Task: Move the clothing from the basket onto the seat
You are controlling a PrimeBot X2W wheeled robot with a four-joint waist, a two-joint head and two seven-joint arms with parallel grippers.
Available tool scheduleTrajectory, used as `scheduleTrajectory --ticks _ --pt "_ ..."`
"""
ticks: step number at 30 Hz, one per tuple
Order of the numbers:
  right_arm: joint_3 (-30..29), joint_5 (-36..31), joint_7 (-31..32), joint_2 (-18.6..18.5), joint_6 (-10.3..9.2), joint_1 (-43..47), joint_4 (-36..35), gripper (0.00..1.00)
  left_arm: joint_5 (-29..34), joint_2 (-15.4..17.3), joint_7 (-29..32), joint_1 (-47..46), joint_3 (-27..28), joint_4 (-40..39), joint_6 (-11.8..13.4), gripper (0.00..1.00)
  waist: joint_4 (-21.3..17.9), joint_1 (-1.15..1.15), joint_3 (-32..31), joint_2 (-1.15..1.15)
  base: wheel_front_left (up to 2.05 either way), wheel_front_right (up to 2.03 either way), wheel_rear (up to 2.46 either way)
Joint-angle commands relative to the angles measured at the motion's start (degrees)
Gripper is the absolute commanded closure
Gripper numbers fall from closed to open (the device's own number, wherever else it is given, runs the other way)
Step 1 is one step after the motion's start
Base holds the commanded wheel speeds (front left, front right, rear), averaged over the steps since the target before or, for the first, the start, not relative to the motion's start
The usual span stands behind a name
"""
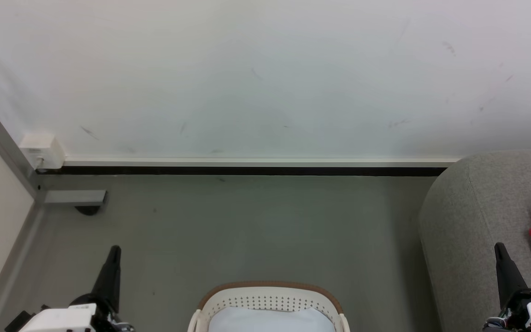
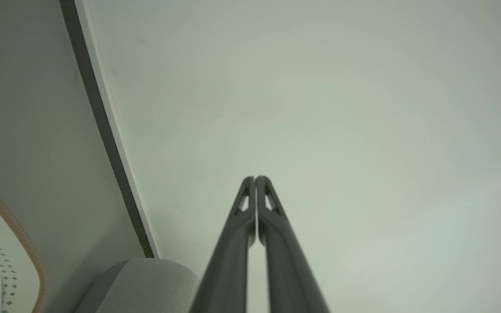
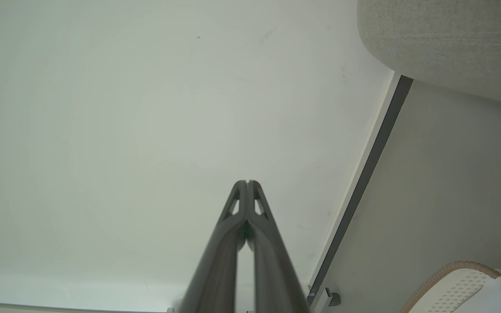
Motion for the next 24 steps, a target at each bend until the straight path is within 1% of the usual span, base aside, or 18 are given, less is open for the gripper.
scheduleTrajectory --ticks 1,24 --pt "-0.3 -0.1 0.2 0.0 -0.11 -0.3 0.0 1.00 -0.7 0.4 0.3 -0.3 0.1 -0.1 -0.3 1.00 0.0 0.00 0.0 0.00 0.00 0.00 0.00" --pt "-0.3 -0.1 0.2 0.0 -0.10 -0.3 0.0 1.00 -0.7 0.4 0.3 -0.3 0.1 -0.1 -0.3 1.00 0.0 0.00 0.0 0.00 0.00 0.00 0.00"
